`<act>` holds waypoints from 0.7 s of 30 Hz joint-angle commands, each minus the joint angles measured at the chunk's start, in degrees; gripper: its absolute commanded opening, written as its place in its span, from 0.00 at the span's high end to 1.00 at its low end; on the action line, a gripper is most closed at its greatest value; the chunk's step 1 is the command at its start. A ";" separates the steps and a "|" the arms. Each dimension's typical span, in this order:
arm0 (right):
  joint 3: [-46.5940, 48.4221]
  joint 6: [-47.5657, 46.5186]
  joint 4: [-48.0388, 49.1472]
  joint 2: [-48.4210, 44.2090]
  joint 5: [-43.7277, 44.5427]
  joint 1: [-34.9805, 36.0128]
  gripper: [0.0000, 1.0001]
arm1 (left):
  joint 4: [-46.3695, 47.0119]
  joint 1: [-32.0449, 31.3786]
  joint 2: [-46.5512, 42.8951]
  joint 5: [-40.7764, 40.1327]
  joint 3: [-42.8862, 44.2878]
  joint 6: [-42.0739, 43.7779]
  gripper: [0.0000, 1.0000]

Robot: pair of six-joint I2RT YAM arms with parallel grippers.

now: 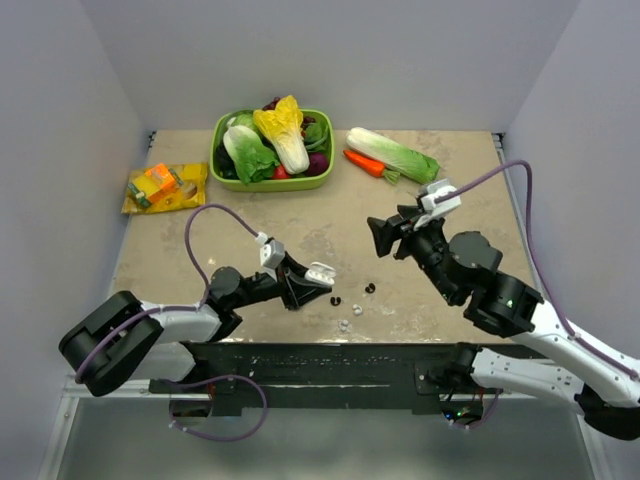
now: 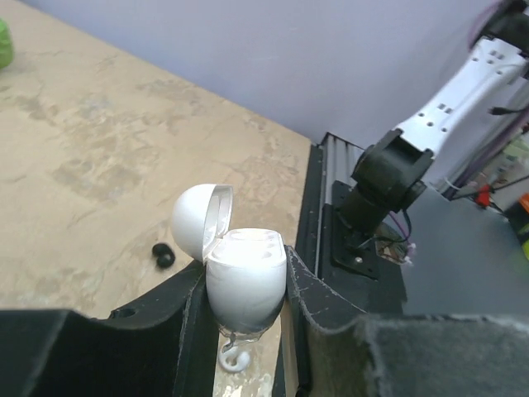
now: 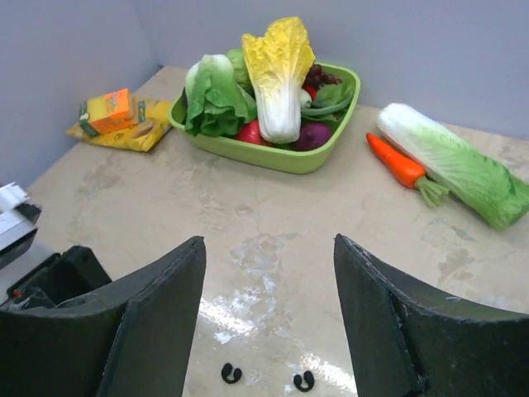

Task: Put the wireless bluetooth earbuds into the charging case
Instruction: Pick up the earbud from the center of the board.

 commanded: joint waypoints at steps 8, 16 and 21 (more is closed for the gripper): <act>-18.24 17.88 2.29 6.56 -8.06 -1.98 0.45 | 29.17 -5.74 -12.92 -11.52 -5.17 11.44 1.00; -22.72 23.41 3.34 14.65 -11.49 -1.99 0.55 | 20.55 -7.94 -22.59 -15.30 -7.46 16.89 1.00; -25.27 28.42 5.01 17.90 -12.72 -2.07 0.53 | 17.82 -9.35 -24.27 -16.26 -7.63 18.39 1.00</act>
